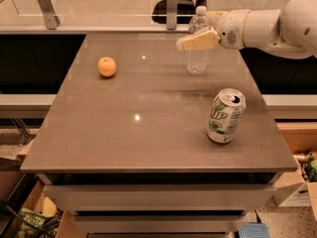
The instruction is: Move water bottle near orange
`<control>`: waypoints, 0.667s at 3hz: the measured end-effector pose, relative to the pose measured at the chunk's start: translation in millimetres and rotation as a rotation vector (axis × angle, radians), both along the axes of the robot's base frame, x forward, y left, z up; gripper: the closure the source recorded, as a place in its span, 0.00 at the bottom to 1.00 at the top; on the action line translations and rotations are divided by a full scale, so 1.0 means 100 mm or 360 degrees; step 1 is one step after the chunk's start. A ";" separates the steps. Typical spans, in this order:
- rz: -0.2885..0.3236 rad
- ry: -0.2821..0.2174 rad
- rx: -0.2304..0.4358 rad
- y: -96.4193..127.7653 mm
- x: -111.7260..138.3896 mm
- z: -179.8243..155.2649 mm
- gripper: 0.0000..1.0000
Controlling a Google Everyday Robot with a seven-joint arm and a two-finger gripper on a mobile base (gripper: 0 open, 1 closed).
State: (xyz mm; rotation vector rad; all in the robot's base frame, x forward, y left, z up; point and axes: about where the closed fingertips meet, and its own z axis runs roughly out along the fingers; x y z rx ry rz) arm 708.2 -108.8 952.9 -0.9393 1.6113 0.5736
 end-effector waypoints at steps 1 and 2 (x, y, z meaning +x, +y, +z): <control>0.0007 0.0002 0.0001 0.03 0.00 -0.01 0.41; 0.0015 0.0004 0.0002 0.06 0.00 -0.01 0.64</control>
Offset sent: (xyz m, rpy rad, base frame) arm 0.0002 0.0028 -0.0006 0.0005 0.0010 0.0042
